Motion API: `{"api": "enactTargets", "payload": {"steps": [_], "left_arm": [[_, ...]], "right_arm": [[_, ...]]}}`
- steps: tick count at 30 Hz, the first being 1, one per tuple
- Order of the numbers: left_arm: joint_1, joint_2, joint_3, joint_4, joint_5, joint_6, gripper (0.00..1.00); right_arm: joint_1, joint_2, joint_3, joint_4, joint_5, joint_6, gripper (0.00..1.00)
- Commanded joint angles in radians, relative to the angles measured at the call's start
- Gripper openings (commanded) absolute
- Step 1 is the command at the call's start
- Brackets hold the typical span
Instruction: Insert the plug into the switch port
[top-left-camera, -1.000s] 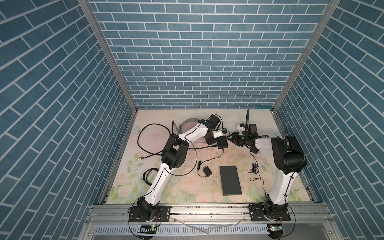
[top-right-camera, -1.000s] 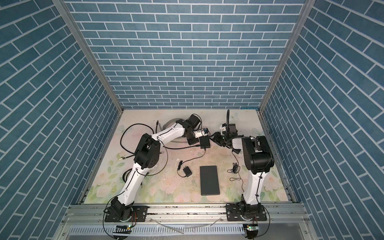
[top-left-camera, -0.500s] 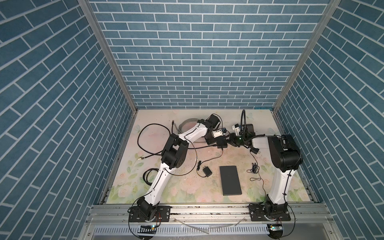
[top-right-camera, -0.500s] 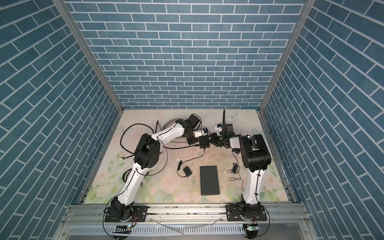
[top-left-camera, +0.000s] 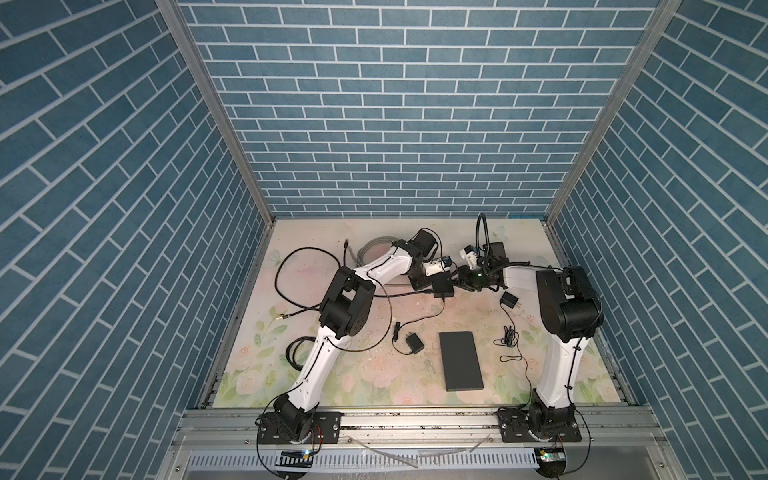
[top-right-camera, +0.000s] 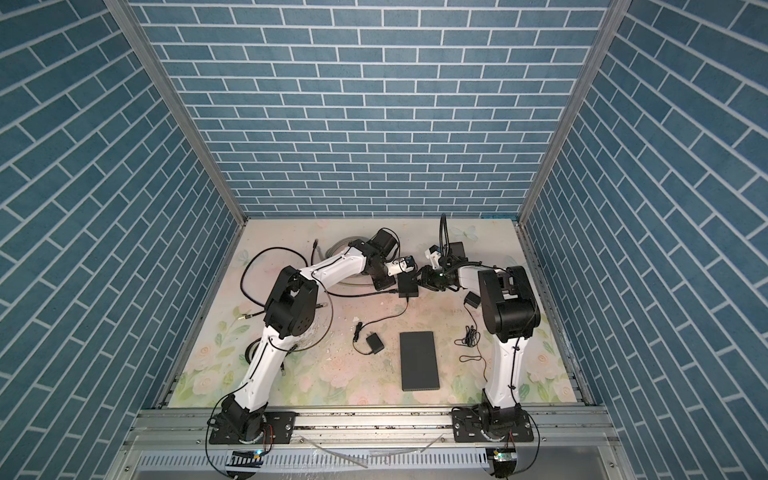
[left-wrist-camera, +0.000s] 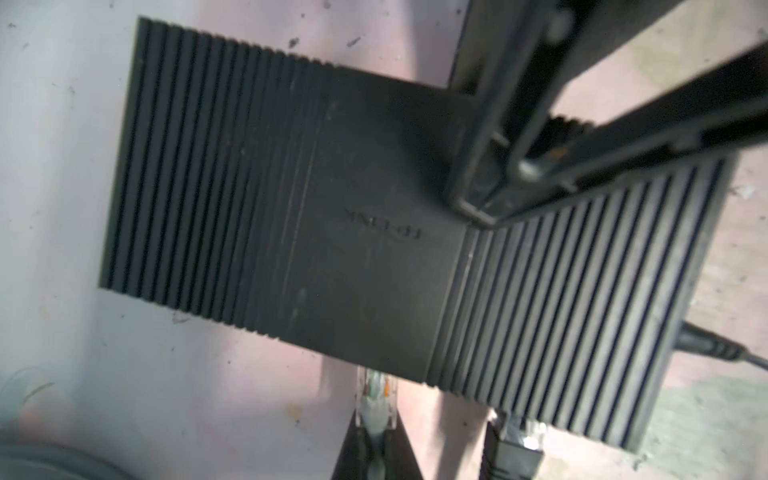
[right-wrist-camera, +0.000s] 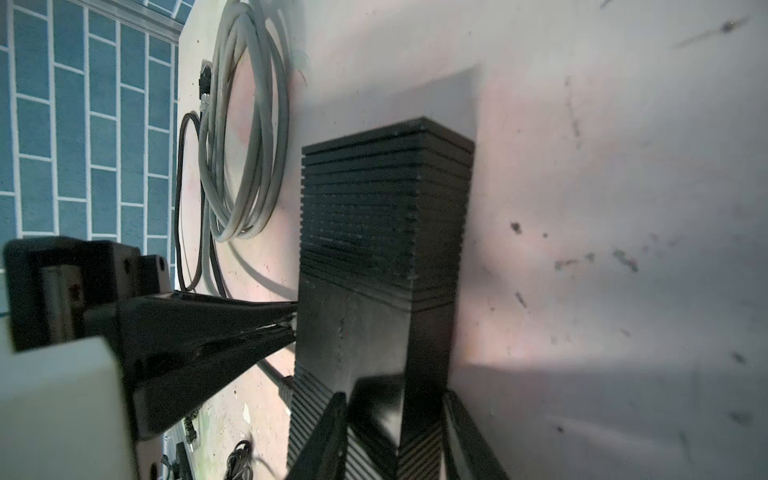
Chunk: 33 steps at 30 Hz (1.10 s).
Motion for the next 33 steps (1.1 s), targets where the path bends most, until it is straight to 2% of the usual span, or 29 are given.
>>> {"api": "enactTargets", "payload": {"steps": [1,7,13,18,26,33], "left_arm": [[-0.048,0.011,-0.018,0.065,0.156,0.039,0.00],[-0.067,0.038,0.024,0.039,0.144,0.084,0.00],[-0.071,0.050,0.049,0.031,0.133,0.090,0.00],[-0.071,0.082,0.119,0.038,0.078,0.046,0.00],[-0.076,0.105,0.182,0.038,0.103,0.024,0.00],[-0.091,0.140,0.247,0.025,0.117,0.049,0.00]], "right_arm": [[0.054,0.049,0.054,-0.131,-0.097,-0.145,0.37],[0.054,0.098,0.138,-0.146,-0.169,-0.148,0.37],[0.056,0.086,0.121,-0.129,-0.196,-0.147,0.36],[0.079,0.084,0.099,-0.095,-0.266,-0.107,0.36],[0.122,0.090,0.026,0.021,-0.357,-0.013,0.35],[0.145,0.080,0.024,0.024,-0.374,-0.008,0.35]]}}
